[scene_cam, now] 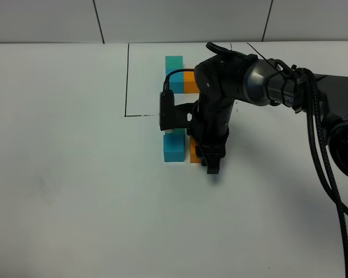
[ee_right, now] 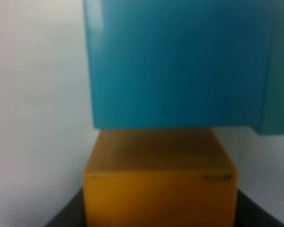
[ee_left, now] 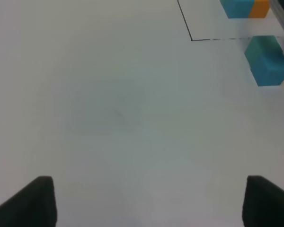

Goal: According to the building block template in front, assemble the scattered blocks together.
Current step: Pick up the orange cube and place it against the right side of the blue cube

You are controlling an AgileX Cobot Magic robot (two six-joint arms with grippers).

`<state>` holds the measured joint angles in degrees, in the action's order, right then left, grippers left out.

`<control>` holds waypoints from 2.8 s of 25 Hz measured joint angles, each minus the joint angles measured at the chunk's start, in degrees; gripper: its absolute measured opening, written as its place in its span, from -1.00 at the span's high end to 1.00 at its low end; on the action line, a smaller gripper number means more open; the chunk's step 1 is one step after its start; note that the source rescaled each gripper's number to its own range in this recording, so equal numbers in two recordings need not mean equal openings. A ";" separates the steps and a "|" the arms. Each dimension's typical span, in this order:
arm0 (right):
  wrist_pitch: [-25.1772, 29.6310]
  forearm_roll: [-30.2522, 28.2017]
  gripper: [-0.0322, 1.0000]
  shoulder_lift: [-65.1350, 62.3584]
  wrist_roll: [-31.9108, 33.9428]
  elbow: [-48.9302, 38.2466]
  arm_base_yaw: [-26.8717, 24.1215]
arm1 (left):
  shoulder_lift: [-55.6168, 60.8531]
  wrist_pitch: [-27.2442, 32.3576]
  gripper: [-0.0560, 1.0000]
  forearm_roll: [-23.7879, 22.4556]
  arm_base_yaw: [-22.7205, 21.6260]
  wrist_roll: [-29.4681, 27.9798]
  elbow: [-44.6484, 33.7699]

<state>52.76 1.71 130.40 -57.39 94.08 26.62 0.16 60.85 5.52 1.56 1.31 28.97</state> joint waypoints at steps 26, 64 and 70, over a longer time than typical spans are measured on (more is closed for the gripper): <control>-0.97 0.81 0.92 0.00 1.24 0.00 0.00 | 0.00 0.03 -0.65 0.00 0.00 0.00 0.00; -2.65 1.49 0.92 0.39 1.24 0.09 0.55 | 0.00 0.03 -0.65 0.00 0.00 0.00 0.00; -3.46 1.81 0.92 0.39 1.19 0.09 0.88 | 0.00 0.03 -0.65 0.00 0.00 0.00 0.00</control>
<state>49.30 3.52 130.80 -56.20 94.18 27.50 0.16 60.88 5.52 1.56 1.31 28.97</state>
